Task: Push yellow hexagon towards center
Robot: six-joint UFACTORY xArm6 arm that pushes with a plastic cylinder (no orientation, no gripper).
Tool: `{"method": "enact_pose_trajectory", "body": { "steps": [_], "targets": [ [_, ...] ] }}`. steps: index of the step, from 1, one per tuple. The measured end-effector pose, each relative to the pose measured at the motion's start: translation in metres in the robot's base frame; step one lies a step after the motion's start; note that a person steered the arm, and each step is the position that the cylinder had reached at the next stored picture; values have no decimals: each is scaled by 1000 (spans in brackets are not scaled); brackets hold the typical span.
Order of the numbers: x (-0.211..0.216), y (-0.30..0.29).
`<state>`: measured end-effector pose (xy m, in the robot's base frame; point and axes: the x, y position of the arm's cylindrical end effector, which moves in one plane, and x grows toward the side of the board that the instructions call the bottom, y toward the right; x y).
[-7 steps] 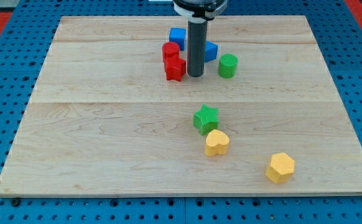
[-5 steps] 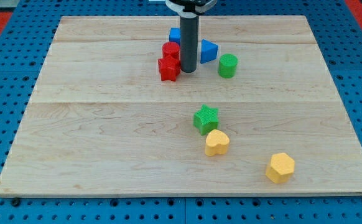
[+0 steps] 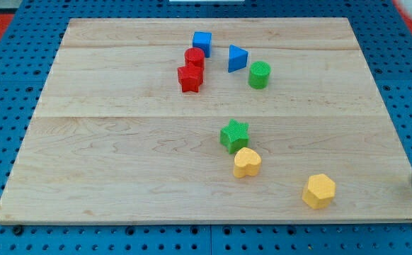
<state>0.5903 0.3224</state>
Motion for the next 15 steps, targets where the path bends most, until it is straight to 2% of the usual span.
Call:
{"method": "enact_pose_trajectory", "body": {
  "steps": [1, 3, 4, 5, 6, 7, 8, 9, 11, 13, 14, 15],
  "targets": [
    [27, -19],
    [27, -99],
    [27, -178],
    [10, -205],
    [-26, -172],
    [-43, -166],
    [-8, -181],
    [-2, -143],
    [-95, -152],
    [-80, -126],
    [-114, -112],
    [-134, -122]
  ]
}}
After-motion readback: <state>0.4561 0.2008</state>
